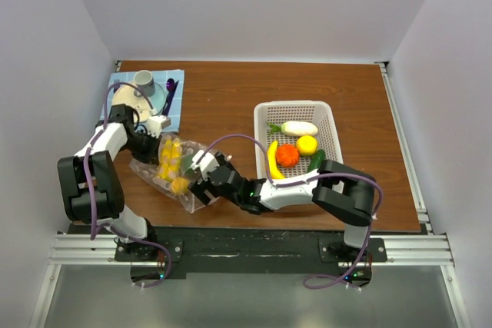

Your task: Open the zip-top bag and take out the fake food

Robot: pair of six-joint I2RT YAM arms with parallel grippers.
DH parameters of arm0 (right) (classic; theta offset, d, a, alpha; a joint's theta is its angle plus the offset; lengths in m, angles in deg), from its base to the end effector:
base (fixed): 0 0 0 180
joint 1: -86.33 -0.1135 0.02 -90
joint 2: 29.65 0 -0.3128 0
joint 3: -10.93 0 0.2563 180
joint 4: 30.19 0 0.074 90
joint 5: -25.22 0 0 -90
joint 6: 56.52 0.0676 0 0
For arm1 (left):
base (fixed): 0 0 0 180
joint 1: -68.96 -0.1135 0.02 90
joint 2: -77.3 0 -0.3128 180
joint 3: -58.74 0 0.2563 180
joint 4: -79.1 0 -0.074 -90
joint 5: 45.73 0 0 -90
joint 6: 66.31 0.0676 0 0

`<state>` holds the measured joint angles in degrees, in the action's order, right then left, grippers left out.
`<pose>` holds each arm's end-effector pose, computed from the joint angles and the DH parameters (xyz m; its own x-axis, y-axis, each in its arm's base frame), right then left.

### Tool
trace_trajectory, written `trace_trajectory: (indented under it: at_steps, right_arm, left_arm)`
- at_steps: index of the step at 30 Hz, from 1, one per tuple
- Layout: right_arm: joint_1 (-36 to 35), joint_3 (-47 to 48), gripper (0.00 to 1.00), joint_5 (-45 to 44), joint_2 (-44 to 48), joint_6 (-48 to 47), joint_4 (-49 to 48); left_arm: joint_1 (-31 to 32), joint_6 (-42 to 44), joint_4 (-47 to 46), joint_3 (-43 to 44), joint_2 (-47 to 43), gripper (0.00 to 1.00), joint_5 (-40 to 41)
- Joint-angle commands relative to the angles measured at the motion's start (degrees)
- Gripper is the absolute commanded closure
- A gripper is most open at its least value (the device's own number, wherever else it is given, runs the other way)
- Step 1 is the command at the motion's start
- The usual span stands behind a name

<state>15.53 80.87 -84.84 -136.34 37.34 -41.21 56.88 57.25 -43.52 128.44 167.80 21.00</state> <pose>0.1663 0.4070 0.2001 -0.1953 -0.3686 -0.9088 -0.7741 0.6270 -0.0879 0.2894 0.0346 0.2021 -0.8601 0.3353 -0.3845 0.4348 0.8759 -0.2090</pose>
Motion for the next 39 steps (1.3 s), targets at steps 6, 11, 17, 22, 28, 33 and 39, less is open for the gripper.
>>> trace_trajectory:
  at_steps: [6, 11, 17, 22, 28, 33, 39]
  right_arm:
    - [0.84, 9.69, 0.01, -6.74, -7.91, -2.71, -9.63]
    - [1.99, 12.94, 0.01, -5.98, -11.16, -1.93, -10.08]
    - [2.16, 14.17, 0.01, -3.23, -13.62, 0.45, -10.25]
    - [2.25, 15.76, 0.01, -12.00, -14.86, 1.07, -7.52]
    - [2.43, 19.01, 0.09, -12.03, -18.99, 1.94, -3.22]
    - [2.43, 15.33, 0.22, -10.88, -18.55, 2.12, -3.92]
    - [2.25, 3.14, 0.35, -10.18, -9.07, 4.49, -5.15]
  left_arm:
    - [1.79, 2.03, -0.16, -3.25, 0.29, 1.00, -1.25]
    - [1.97, 5.11, 1.96, -3.25, 0.56, 1.00, -1.26]
    - [2.41, 5.90, 2.92, -3.25, 1.26, 1.00, -2.39]
    - [4.16, 6.69, 3.89, -4.39, 1.00, 1.00, -2.75]
    - [4.87, 8.10, 5.12, -4.66, 0.82, 1.00, -1.70]
    - [4.87, 8.19, 4.95, -4.83, 0.47, 1.00, -0.03]
    - [4.96, 7.40, 3.89, -4.13, 0.56, 1.00, 1.47]
